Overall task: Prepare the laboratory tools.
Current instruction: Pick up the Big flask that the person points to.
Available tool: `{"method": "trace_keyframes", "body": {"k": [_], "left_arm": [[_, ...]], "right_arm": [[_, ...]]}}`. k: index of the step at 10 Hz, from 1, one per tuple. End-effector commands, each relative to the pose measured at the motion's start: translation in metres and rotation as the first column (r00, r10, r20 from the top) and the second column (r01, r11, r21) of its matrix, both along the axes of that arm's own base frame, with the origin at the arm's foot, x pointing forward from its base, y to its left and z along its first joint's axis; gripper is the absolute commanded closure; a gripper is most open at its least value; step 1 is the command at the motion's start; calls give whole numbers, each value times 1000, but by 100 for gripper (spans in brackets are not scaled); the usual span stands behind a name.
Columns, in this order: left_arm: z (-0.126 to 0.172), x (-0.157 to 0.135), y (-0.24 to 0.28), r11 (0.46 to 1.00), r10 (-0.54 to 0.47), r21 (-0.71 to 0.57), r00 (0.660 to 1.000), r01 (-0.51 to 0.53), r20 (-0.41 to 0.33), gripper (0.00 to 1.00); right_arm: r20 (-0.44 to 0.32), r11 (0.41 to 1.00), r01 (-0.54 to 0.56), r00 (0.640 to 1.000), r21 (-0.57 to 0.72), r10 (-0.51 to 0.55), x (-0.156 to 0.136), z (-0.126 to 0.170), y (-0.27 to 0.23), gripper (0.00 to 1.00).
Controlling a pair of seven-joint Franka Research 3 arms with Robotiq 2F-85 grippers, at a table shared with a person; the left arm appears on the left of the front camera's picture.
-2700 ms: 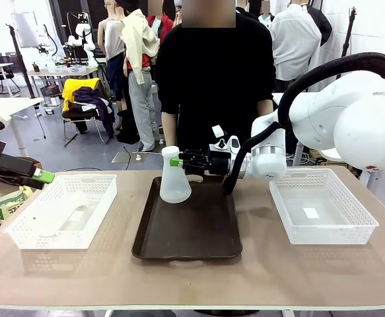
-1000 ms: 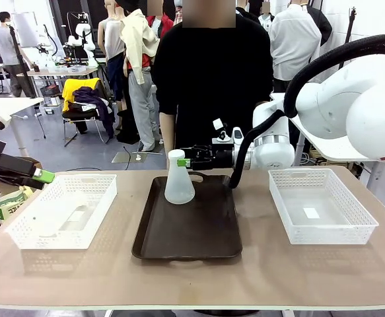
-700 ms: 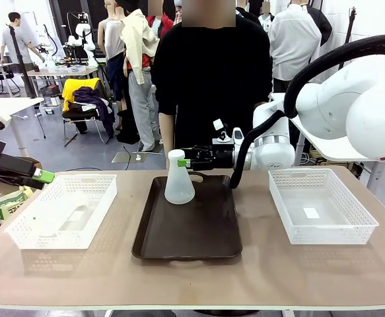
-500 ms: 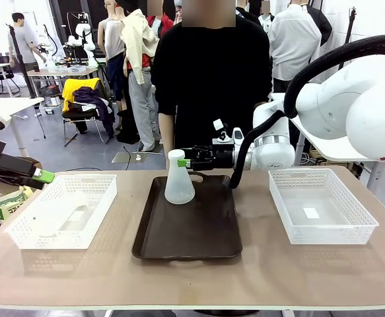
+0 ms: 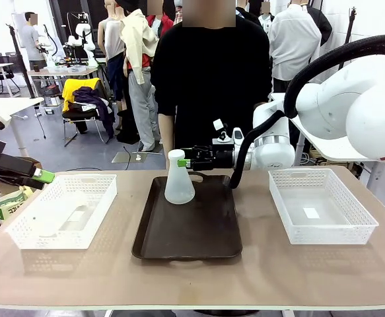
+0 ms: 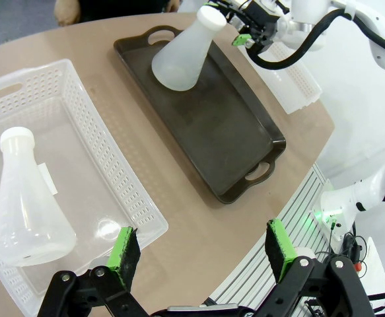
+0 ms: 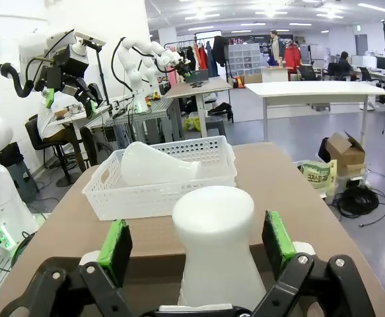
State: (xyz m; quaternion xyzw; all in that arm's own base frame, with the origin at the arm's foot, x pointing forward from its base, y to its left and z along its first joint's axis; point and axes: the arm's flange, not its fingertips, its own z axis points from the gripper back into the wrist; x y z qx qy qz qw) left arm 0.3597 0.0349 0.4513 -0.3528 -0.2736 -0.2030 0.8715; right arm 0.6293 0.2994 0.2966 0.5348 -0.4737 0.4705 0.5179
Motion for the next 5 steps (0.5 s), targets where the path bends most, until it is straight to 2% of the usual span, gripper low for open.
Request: {"method": "trace_keyframes", "body": {"k": [1, 3, 4, 5], "left_arm": [[-3, 1, 1, 1000, -11, -21, 1000, 12, 25, 0], [-3, 1, 1, 1000, -11, -21, 1000, 12, 25, 0], [-3, 1, 1, 1000, -11, -21, 1000, 12, 25, 0], [-3, 1, 1, 1000, -11, -21, 1000, 12, 25, 0]], "right_arm": [[10, 1000, 3, 1000, 6, -3, 2, -1, 2, 0], [0, 1000, 0, 1000, 0, 0, 0, 0, 0, 0], [60, 992, 32, 998, -118, -25, -27, 19, -22, 0], [87, 985, 68, 995, -161, -55, -43, 32, -40, 0]]}}
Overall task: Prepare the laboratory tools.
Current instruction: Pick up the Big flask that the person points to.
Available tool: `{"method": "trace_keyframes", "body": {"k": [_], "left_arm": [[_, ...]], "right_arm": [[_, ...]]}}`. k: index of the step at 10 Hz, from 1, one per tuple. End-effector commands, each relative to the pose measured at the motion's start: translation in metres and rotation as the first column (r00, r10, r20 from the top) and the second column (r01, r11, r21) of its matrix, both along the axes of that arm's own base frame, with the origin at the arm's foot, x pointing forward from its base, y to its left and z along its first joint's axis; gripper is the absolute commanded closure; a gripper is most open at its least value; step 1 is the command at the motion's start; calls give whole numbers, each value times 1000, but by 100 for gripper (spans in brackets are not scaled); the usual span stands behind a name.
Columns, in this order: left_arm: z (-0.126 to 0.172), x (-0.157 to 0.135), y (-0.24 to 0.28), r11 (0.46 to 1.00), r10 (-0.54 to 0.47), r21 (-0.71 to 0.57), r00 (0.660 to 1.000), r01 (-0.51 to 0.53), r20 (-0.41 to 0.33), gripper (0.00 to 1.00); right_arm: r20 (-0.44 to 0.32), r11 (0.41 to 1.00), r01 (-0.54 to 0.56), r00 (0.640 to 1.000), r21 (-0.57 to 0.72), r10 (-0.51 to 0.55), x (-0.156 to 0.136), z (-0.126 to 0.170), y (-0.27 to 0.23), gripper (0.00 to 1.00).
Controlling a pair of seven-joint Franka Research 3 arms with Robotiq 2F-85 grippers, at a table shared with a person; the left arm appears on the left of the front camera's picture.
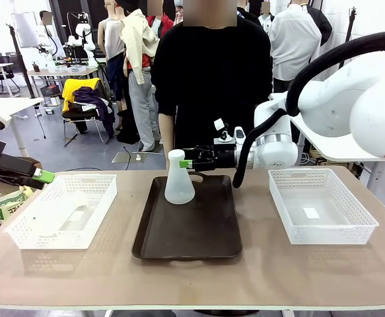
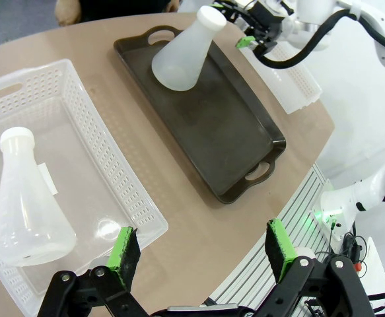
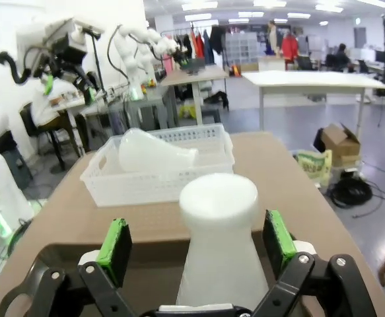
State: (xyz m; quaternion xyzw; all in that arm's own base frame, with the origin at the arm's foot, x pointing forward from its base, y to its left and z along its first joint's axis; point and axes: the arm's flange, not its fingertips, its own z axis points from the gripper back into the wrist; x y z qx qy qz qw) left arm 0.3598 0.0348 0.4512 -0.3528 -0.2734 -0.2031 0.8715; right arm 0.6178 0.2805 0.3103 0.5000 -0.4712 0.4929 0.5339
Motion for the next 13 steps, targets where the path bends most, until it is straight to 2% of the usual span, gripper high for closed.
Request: {"method": "trace_keyframes", "body": {"k": [1, 4, 6, 8, 9, 11, 13], "left_arm": [[-3, 1, 1, 1000, -11, -21, 1000, 11, 25, 0], [-3, 1, 1, 1000, -11, -21, 1000, 11, 25, 0], [-3, 1, 1, 1000, -11, -21, 1000, 11, 25, 0], [-3, 1, 1, 1000, -11, -21, 1000, 11, 25, 0], [-3, 1, 1, 1000, -11, -21, 1000, 11, 25, 0], [-3, 1, 1, 1000, -11, -21, 1000, 11, 25, 0], [-3, 1, 1, 1000, -11, -21, 1000, 11, 25, 0]], "right_arm": [[69, 992, 77, 995, -104, -70, -40, 30, -40, 0], [100, 940, 172, 984, -294, -148, -66, 71, -98, 0], [85, 839, 283, 957, -464, -276, -83, 87, -149, 0], [85, 718, 379, 908, -584, -410, -102, 88, -193, 0], [93, 672, 417, 882, -612, -462, -114, 89, -211, 0], [106, 622, 490, 829, -611, -549, -143, 88, -241, 0], [106, 598, 544, 785, -588, -610, -167, 82, -261, 0]]}}
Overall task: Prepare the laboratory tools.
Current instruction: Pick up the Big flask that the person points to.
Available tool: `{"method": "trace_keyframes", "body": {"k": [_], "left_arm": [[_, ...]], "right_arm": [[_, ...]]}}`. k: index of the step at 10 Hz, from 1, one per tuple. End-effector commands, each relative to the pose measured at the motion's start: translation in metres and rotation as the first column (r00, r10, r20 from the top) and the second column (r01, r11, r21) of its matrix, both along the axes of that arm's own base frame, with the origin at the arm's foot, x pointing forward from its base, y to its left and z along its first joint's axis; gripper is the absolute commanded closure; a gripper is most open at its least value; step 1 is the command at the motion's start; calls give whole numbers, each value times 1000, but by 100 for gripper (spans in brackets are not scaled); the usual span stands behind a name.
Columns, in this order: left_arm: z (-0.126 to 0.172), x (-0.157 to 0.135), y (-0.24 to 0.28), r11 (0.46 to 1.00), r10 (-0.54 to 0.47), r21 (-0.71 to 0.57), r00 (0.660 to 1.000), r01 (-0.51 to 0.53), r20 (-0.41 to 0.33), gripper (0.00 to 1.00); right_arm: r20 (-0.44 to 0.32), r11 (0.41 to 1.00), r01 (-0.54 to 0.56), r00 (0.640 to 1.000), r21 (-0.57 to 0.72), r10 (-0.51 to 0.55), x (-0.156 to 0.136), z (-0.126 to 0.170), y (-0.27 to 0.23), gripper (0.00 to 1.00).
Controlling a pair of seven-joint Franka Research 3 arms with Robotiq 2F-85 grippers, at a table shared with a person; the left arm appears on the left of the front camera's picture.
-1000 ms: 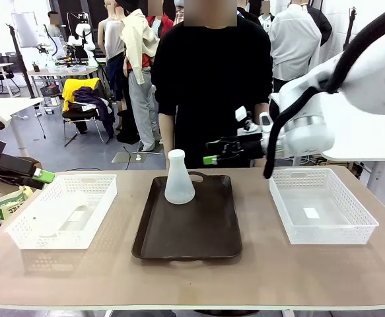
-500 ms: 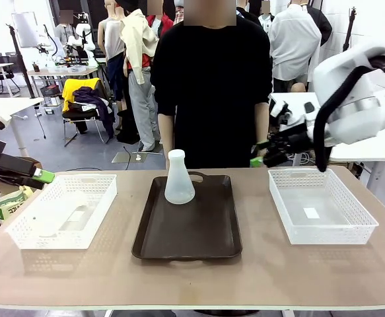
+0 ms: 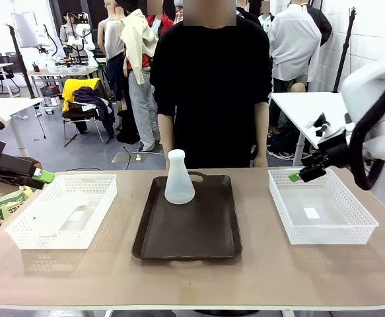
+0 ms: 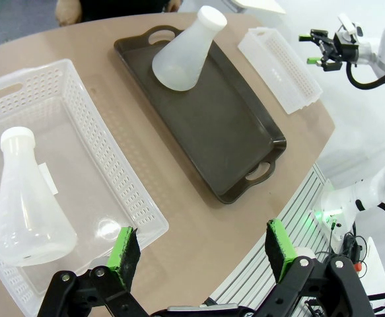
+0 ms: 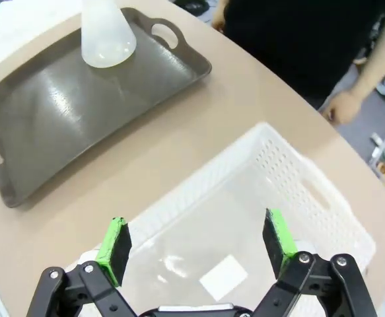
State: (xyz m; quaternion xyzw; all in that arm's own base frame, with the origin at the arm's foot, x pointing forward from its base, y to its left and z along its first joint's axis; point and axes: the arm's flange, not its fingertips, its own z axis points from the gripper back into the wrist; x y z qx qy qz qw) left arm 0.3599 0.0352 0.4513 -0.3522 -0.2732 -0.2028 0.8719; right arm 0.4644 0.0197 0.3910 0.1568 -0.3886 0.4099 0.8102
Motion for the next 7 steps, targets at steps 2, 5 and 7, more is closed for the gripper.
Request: {"method": "trace_keyframes", "body": {"k": [2, 5, 7], "left_arm": [[-3, 1, 1, 1000, -12, -22, 1000, 12, 25, 0], [-3, 1, 1, 1000, -12, -22, 1000, 12, 25, 0], [-3, 1, 1, 1000, -12, -22, 1000, 12, 25, 0]], "right_arm": [[16, 996, 71, 997, 46, -72, -24, -7, -9, 0], [-2, 997, 63, 998, 44, -63, -21, -1, -13, 0], [-2, 997, 63, 998, 44, -63, -21, -1, -13, 0]]}}
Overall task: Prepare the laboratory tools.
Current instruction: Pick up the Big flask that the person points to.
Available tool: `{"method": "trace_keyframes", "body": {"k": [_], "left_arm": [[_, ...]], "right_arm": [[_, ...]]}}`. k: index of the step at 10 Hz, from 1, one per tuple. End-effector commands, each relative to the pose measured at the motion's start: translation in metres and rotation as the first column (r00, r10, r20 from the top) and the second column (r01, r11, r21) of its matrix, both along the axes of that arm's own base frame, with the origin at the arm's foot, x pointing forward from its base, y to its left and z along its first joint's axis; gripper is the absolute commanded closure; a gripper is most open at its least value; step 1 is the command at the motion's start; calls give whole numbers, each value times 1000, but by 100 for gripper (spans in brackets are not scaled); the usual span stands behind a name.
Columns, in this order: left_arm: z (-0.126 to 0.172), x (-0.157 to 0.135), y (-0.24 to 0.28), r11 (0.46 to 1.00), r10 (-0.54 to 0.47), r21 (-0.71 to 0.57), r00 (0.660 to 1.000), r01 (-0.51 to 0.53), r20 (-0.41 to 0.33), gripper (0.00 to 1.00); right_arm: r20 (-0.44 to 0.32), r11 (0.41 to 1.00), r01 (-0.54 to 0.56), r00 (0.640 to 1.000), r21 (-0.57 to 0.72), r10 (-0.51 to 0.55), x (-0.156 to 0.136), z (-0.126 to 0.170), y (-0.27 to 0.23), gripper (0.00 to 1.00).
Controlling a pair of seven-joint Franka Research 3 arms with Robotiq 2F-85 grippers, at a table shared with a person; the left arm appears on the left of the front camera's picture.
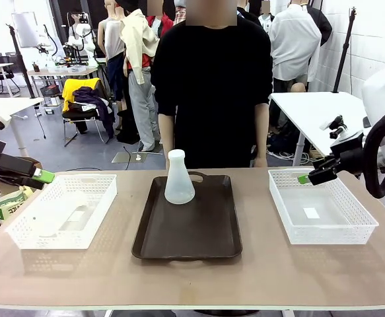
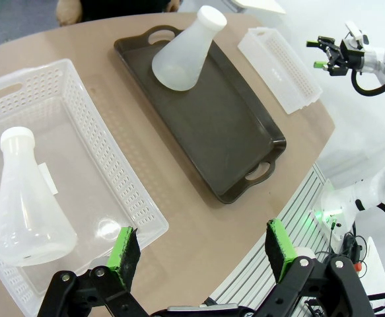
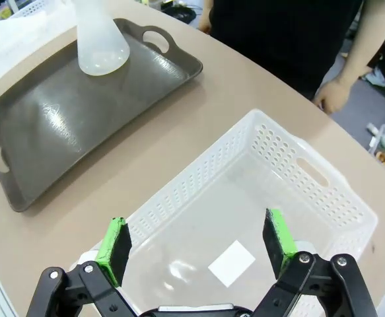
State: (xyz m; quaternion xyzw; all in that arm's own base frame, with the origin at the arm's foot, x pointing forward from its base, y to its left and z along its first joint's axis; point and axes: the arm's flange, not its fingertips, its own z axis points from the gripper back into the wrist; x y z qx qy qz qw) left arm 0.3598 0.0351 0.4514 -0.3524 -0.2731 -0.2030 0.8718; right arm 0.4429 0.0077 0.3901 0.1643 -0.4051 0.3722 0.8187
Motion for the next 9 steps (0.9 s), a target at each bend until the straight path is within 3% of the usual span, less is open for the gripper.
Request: {"method": "trace_keyframes", "body": {"k": [1, 9], "left_arm": [[-3, 1, 1, 1000, -11, -22, 1000, 12, 26, 0], [-3, 1, 1, 1000, -11, -22, 1000, 12, 26, 0]], "right_arm": [[-3, 1000, -5, 1000, -8, 5, 0, 0, -1, 0], [-3, 1000, -5, 1000, -8, 5, 0, 0, -1, 0]]}}
